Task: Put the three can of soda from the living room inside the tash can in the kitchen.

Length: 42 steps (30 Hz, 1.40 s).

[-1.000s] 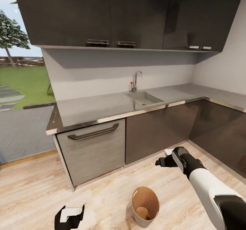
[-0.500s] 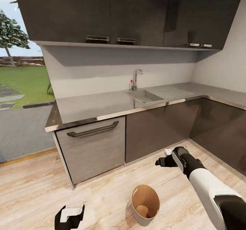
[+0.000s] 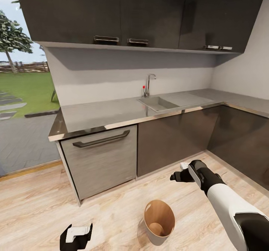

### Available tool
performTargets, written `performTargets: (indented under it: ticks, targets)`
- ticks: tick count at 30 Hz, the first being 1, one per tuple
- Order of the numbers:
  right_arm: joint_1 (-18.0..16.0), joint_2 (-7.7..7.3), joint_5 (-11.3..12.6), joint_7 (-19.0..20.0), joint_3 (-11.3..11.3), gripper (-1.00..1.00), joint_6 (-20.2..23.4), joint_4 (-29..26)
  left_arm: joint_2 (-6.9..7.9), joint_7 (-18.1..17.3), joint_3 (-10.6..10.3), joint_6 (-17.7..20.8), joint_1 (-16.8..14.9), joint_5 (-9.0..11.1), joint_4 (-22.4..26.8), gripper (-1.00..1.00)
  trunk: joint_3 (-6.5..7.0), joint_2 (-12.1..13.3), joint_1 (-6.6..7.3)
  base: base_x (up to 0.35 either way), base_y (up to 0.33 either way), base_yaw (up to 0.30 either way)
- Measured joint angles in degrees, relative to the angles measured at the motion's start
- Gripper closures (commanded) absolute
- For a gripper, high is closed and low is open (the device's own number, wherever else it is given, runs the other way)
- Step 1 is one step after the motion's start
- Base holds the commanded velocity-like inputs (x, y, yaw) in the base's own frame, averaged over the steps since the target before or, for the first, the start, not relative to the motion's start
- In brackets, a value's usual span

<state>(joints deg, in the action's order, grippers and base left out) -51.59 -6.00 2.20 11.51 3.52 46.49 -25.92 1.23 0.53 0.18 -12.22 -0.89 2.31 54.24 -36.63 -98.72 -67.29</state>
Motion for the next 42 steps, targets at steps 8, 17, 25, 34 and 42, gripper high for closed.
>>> performTargets:
  ticks: [8,17,25,34,42]
  targets:
    - [0.0,0.09,0.0,-0.04,0.02,-1.0,0.0,0.0,0.0,0.0,0.09,0.07,-0.02,0.01,0.03,-1.0,0.0,0.0,0.0,0.0,0.0,0.0]
    - [0.0,0.11,0.0,-0.03,0.08,-1.0,0.0,0.0,0.0,0.07,-0.02,-0.04,0.01,0.03,0.01,-1.0,0.0,0.0,0.0,0.0,0.0,0.0]
    - [0.0,0.11,0.0,-0.02,0.08,-1.0,0.0,0.0,0.0,0.08,0.0,-0.05,0.0,0.03,0.27,-1.0,0.0,0.0,0.0,0.0,0.0,0.0]
    - [0.0,0.13,0.0,-0.01,0.08,-1.0,0.0,0.0,0.0,0.03,0.17,0.06,0.01,0.05,0.1,-1.0,0.0,0.0,0.0,0.118,0.0,0.0]
    - [0.0,0.11,-0.01,-0.04,0.08,-1.0,0.0,0.0,0.0,0.08,0.03,-0.06,0.01,0.06,0.44,-1.0,0.0,0.0,0.0,0.086,0.0,0.0]
